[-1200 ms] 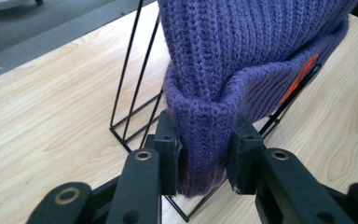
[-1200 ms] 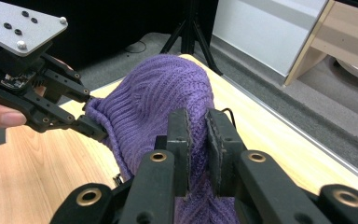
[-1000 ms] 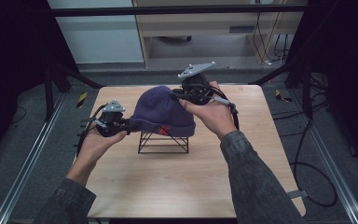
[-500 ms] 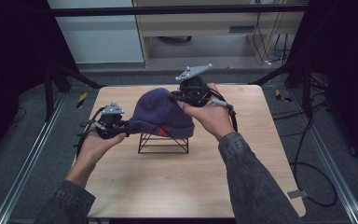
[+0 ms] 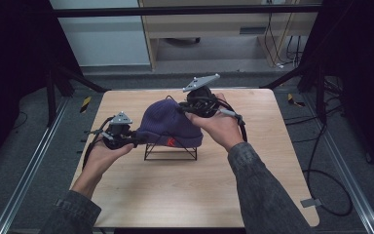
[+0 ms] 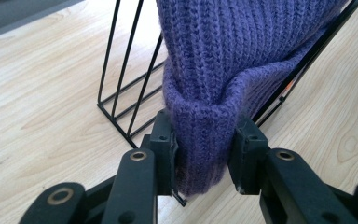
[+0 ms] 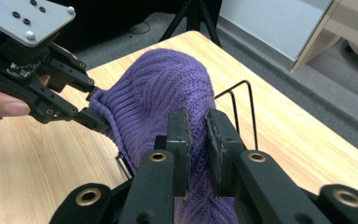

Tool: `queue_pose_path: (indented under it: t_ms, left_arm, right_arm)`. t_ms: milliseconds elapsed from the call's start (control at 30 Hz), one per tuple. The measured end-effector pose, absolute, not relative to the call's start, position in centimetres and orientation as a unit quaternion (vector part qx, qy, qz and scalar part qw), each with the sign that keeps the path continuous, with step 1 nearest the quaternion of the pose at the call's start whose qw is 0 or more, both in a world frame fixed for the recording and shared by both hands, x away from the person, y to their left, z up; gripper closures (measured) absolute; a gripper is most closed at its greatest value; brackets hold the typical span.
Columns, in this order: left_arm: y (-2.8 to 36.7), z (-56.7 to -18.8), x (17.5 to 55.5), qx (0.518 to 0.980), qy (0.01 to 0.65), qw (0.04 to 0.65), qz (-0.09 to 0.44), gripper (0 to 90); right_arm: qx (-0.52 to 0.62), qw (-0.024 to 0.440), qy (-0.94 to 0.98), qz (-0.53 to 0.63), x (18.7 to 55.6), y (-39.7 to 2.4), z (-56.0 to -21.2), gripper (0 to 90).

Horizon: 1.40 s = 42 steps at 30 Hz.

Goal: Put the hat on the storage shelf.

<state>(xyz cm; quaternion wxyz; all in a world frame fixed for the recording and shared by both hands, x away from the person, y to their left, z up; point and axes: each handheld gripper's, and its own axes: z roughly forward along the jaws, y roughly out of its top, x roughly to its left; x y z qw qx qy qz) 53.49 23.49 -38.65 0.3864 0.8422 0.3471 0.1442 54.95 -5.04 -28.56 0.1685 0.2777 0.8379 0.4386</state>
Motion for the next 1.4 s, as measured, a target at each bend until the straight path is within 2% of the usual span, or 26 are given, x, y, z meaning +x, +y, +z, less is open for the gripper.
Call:
queue_pose_path:
  t_ms: [1400]
  left_arm:
    - [25.0,-43.1,53.4,0.845,0.369,0.366,0.122,63.6]
  right_arm:
    - [0.275,0.142,0.864,0.397,55.3,-2.7,-32.0,79.3]
